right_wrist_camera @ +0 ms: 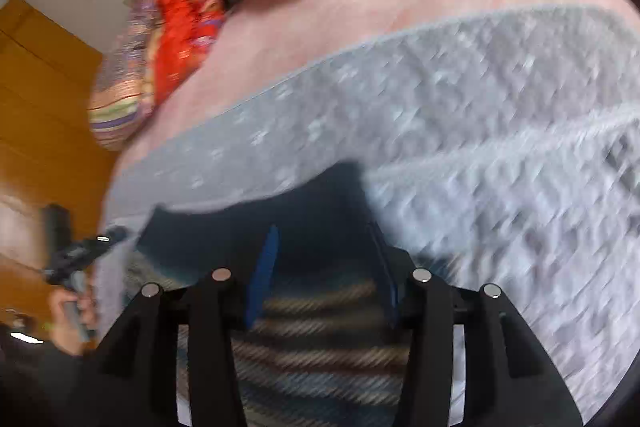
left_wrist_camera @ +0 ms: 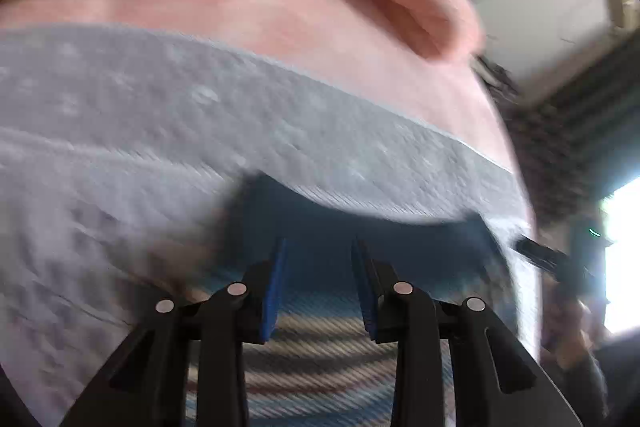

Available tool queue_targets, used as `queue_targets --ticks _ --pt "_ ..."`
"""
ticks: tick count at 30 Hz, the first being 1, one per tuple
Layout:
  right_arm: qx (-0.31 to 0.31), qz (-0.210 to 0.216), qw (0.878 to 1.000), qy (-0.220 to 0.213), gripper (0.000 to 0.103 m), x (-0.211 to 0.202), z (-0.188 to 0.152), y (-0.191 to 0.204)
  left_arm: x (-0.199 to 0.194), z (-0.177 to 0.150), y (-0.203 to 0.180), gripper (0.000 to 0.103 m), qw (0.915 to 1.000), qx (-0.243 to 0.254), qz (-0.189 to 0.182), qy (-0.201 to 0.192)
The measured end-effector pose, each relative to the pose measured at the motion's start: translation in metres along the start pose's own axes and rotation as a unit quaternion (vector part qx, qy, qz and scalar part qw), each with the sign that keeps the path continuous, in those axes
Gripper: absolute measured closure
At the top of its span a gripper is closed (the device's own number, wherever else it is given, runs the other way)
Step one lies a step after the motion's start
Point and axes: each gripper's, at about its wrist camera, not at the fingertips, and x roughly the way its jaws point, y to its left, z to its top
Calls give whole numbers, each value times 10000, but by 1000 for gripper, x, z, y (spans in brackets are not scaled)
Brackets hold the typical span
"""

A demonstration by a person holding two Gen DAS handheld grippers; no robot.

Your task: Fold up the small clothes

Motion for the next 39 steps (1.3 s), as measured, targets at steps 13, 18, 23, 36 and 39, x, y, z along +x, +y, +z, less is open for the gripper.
queue_targets --ticks 13,18,23,36,39 --pt "728 1088 9906 392 96 -11 -54 -12 -27 -50 22 86 9979 -215 -608 -31" --pt "334 1234 9863 1044 97 19 -109 20 -18 -98 44 88 9990 -286 -293 198" --pt "489 1057 9884 970 97 24 -111 18 -18 -104 65 101 9982 -575 -137 82" --pt "-92 1333 9788 1552 102 66 -183 88 0 -197 30 101 9931 -148 -931 691" --pt "-190 1395 9832 1159 96 14 -182 75 -27 -198 25 80 9904 -8 -1288 493"
